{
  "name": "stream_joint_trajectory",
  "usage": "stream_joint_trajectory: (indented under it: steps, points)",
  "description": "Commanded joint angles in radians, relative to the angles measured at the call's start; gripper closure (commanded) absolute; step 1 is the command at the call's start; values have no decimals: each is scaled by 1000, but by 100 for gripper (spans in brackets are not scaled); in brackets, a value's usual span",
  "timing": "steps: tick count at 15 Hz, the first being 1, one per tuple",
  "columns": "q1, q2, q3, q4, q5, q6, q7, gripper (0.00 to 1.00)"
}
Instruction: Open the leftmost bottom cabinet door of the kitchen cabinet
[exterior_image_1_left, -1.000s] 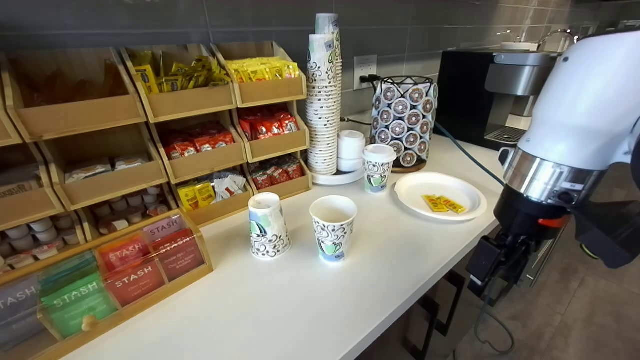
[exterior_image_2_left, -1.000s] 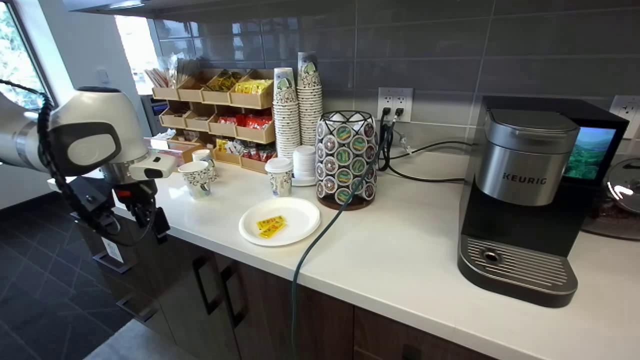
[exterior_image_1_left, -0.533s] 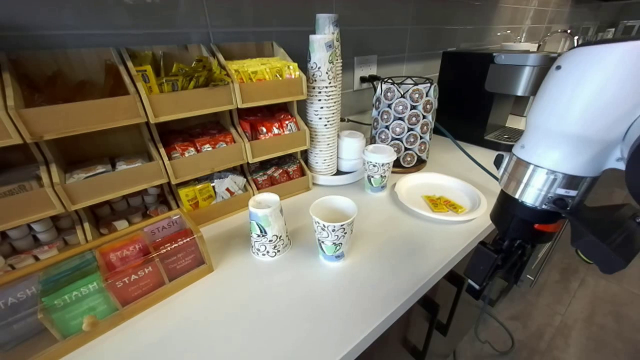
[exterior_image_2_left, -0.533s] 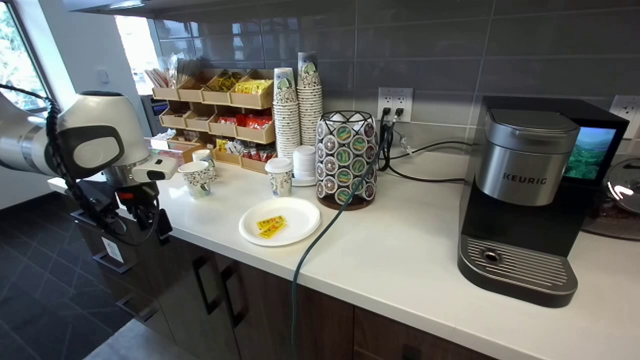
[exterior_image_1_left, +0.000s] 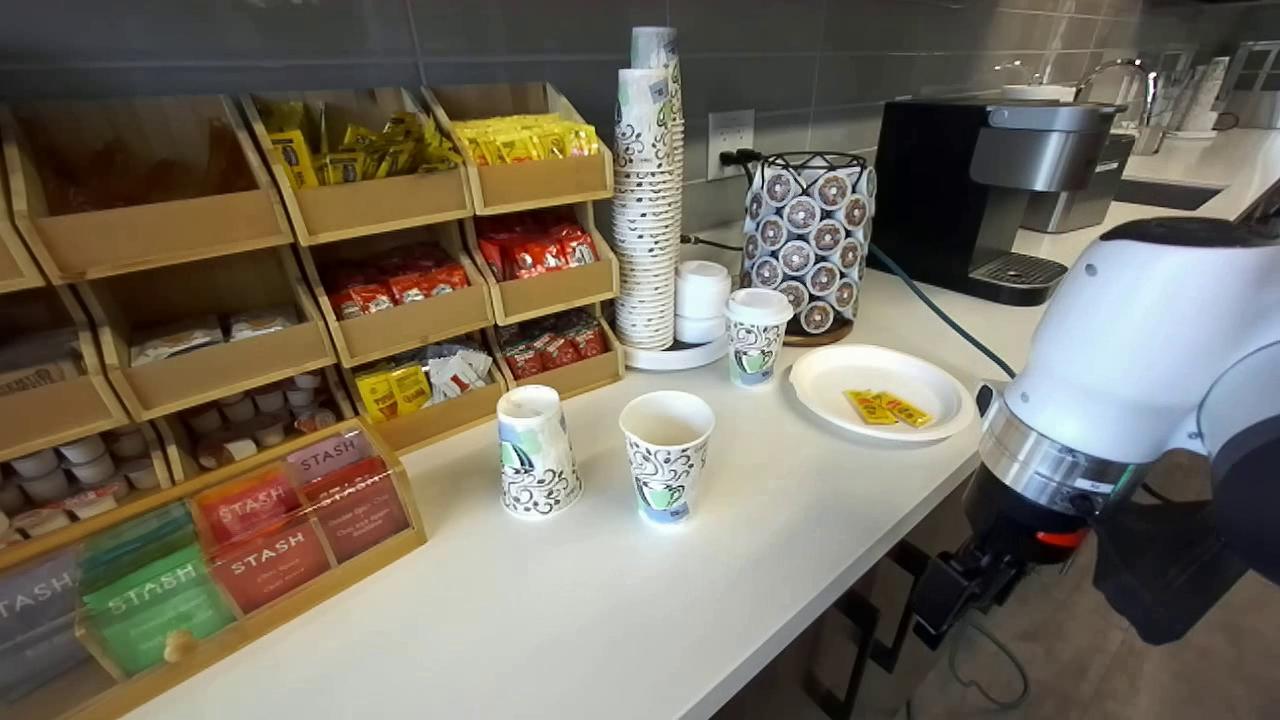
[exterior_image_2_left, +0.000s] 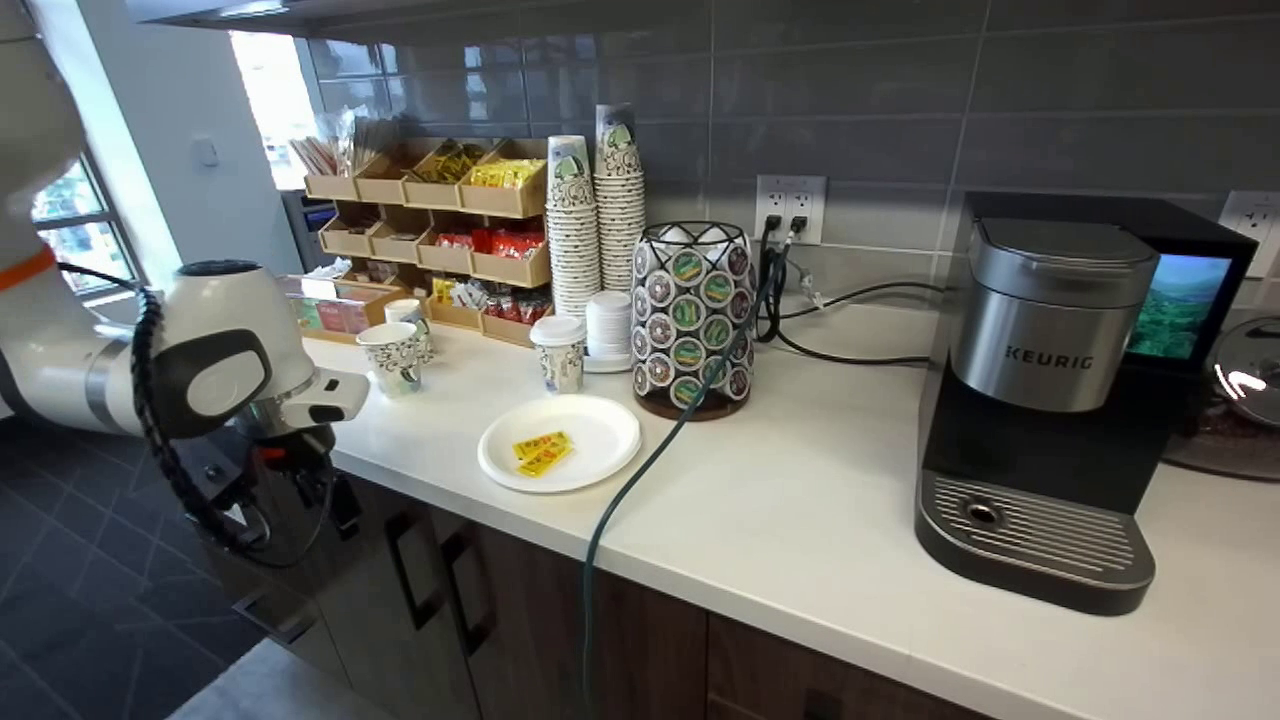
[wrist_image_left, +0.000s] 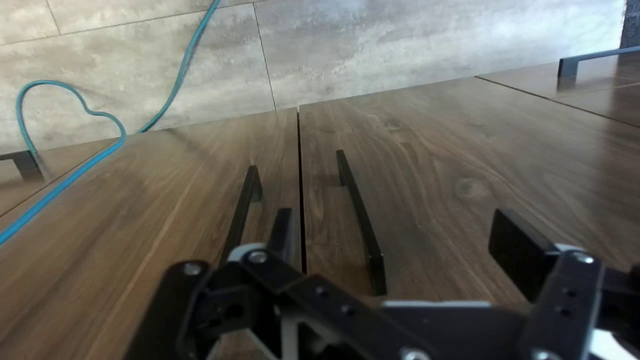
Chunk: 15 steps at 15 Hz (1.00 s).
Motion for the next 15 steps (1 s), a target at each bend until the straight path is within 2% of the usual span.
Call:
stream_joint_trajectory:
  steps: [1, 3, 8, 10, 15]
  points:
    - [44, 119, -17, 0, 60, 172, -16, 0]
    - [48, 167, -5, 0, 85, 250, -36, 0]
    - [146, 273, -66, 6, 169, 448, -91, 0]
    - [169, 315, -70, 18, 209, 520, -112, 0]
    - [191, 382, -61, 44, 251, 648, -166, 0]
